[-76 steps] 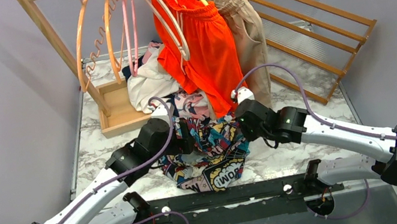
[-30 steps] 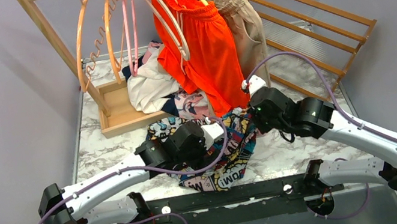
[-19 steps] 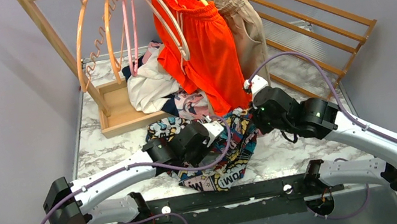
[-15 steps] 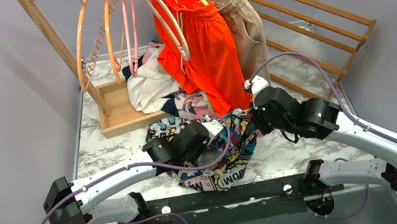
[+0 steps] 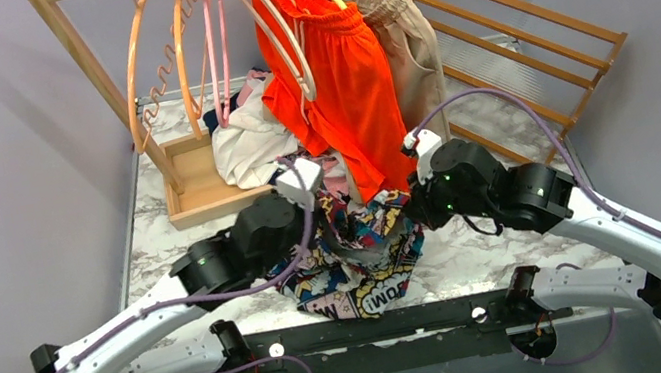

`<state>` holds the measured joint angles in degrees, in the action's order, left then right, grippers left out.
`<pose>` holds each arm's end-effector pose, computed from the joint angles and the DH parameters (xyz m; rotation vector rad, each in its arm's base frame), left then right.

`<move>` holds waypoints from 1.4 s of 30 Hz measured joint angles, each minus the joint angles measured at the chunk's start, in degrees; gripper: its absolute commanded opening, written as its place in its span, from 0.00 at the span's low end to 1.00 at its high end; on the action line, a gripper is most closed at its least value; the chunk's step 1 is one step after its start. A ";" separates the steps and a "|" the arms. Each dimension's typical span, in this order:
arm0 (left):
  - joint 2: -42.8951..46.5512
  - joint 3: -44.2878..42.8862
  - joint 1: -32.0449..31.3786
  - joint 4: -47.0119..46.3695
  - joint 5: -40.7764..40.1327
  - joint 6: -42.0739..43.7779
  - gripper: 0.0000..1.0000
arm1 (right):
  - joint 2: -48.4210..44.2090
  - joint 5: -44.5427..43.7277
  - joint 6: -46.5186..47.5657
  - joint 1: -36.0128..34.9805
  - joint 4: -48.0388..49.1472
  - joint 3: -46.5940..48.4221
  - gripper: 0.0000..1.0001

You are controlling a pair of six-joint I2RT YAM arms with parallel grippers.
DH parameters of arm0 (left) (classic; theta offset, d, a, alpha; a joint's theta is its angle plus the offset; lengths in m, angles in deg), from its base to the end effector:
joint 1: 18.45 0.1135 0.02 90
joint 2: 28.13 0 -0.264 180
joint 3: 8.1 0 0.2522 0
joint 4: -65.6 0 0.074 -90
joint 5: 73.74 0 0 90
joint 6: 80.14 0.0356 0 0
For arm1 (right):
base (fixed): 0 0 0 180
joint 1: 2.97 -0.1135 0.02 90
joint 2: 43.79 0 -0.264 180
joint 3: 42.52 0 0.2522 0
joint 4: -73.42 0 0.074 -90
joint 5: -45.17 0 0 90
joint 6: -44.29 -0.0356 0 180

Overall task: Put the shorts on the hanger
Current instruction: Adjust the shorts at the center of the board.

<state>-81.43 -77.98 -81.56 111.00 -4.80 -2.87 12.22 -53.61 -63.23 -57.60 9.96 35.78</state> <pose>0.1009 -0.1707 0.3454 0.6702 1.9552 -0.4452 0.1132 0.1501 0.3562 -0.6630 2.2297 0.4772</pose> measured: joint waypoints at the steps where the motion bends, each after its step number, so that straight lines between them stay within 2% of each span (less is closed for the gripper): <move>1: 1.90 -0.02 0.00 -0.98 -0.24 -1.49 0.00 | -0.13 0.70 -0.07 0.00 0.72 -0.09 0.01; 8: 11.02 1.16 0.00 -4.04 -3.69 -9.68 0.00 | -0.55 2.29 -2.45 0.00 5.51 -2.56 0.01; 14: 12.41 0.07 0.00 -3.87 -6.78 -10.91 0.00 | 0.50 3.02 -3.21 0.00 8.24 -1.29 0.01; 19: 11.02 -4.15 0.00 -2.21 -8.85 -10.36 0.00 | 4.37 5.22 -3.21 0.00 9.07 2.25 0.01; 22: 9.14 -10.43 0.00 -1.44 -10.05 -8.79 0.00 | 8.46 5.66 -1.79 0.00 6.29 10.43 0.01; 25: 7.56 -19.78 0.00 -1.44 -10.16 -6.40 0.00 | 12.22 6.51 0.57 0.00 4.63 24.68 0.01; 29: 9.94 -27.45 0.00 -6.45 -7.93 -4.11 0.00 | 10.75 9.60 3.08 0.00 6.60 37.51 0.01; 35: 20.35 -21.29 -0.02 -11.26 -5.49 -4.24 0.00 | 5.40 11.32 4.57 -0.04 6.69 37.05 0.01; 42: 23.61 -6.99 -0.02 -8.46 -5.60 -10.45 0.00 | 11.30 10.67 5.38 0.00 0.20 34.12 0.01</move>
<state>-57.82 -84.97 -81.58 102.54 -10.39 -13.31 23.52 -42.94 -57.85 -57.60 10.16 69.90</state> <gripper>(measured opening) 0.018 0.016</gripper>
